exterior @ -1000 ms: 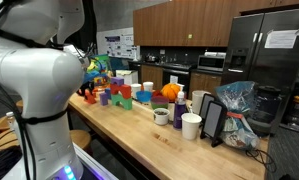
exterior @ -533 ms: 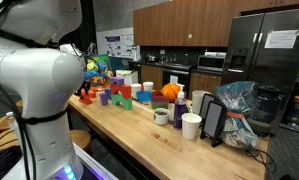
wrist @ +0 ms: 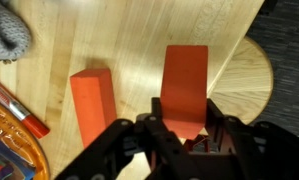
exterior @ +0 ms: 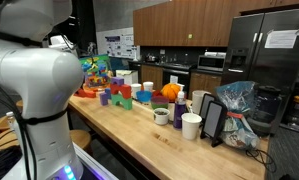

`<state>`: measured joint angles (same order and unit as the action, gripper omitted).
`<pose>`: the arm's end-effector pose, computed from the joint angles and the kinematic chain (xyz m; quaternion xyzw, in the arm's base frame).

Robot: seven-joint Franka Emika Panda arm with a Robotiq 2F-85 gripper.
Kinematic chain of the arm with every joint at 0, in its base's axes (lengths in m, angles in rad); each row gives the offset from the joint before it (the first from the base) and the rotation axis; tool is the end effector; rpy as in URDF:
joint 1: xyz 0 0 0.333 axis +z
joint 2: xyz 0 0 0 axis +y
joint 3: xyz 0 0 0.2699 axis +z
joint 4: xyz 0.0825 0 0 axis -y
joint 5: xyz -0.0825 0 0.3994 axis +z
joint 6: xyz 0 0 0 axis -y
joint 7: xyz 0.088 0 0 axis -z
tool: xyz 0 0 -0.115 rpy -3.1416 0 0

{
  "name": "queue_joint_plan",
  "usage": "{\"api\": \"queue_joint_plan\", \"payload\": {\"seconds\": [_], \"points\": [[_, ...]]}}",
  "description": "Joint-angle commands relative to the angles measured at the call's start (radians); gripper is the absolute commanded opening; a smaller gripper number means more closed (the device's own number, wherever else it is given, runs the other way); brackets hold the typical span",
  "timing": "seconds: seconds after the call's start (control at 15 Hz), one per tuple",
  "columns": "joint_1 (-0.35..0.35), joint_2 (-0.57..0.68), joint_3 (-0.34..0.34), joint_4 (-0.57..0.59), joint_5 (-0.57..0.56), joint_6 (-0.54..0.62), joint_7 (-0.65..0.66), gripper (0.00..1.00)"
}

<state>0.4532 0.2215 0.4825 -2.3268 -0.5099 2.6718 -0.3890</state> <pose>0.2999 0.4421 0.2031 0.6388 0.7606 0.1011 0.0563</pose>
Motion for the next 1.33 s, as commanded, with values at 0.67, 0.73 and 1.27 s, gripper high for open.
{"api": "queue_joint_plan", "payload": {"seconds": [0.67, 0.73, 1.27], "points": [[0.01, -0.37, -0.014, -0.157, 0.19, -0.033, -0.267, 0.18], [0.015, -0.395, -0.025, -0.169, 0.216, -0.034, -0.304, 0.18], [0.101, -0.634, -0.2, -0.276, 0.479, -0.108, -0.665, 0.18]]}}
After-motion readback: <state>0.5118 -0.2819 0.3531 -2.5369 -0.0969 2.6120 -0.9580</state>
